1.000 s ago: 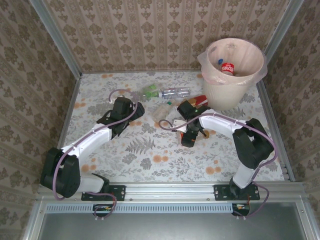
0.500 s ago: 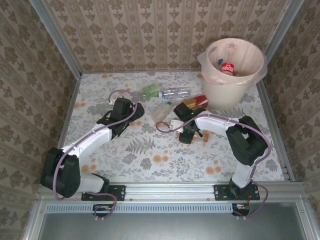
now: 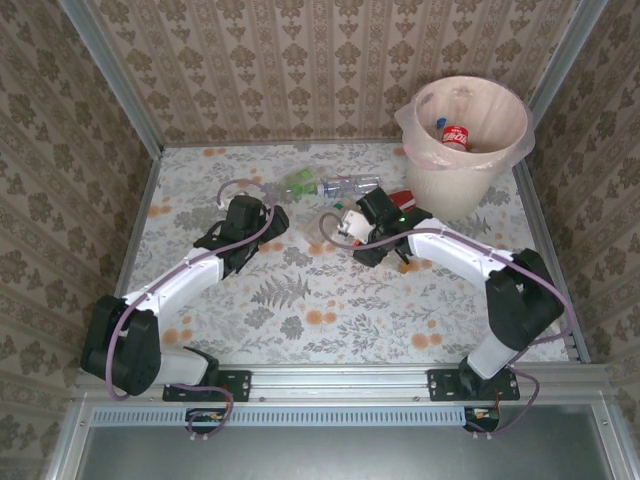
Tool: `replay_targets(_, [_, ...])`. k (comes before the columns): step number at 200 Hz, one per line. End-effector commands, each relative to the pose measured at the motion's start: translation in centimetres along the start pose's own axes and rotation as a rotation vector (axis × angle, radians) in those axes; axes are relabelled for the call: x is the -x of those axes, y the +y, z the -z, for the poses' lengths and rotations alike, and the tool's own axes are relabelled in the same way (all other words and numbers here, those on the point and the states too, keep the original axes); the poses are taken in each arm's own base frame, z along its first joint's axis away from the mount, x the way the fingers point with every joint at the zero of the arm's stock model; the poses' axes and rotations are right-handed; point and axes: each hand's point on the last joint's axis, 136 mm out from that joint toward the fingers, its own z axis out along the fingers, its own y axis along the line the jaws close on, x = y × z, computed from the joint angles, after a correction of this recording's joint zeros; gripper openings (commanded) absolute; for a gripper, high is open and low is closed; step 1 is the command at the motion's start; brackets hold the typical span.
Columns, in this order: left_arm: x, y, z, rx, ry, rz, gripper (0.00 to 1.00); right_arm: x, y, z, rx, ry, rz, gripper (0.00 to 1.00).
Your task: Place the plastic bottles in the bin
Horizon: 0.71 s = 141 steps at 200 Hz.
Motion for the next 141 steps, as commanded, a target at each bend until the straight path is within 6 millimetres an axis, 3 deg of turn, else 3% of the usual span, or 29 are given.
replay_targets(1, [0.3,0.1,0.2,-0.009,-0.010,0.026,1.00,4.1,-2.0,3.8,-0.005,-0.219,-0.158,0.47])
replay_targets(45, [0.2,0.0,0.2,-0.014,-0.009,0.024,1.00,6.2,-6.7,9.2,-0.047,-0.462,-0.348,0.43])
replay_targets(50, [0.2,0.0,0.2,-0.014,-0.009,0.025,1.00,6.6,-7.4,11.0,-0.060,-0.516,-0.362,0.43])
replay_targets(66, [0.2,0.0,0.2,-0.015,-0.010,0.024,1.00,7.0,-8.9,13.6,-0.063,-0.615,-0.385,0.43])
replay_targets(89, [0.3,0.0,0.3,-0.016,-0.011,0.026,1.00,7.3,-11.3,17.0,-0.107,-0.716,-0.413,0.42])
replay_targets(141, [0.3,0.1,0.5,-0.022,-0.019,0.034,1.00,7.1,-16.5,22.6,-0.222,-0.803,-0.467,0.42])
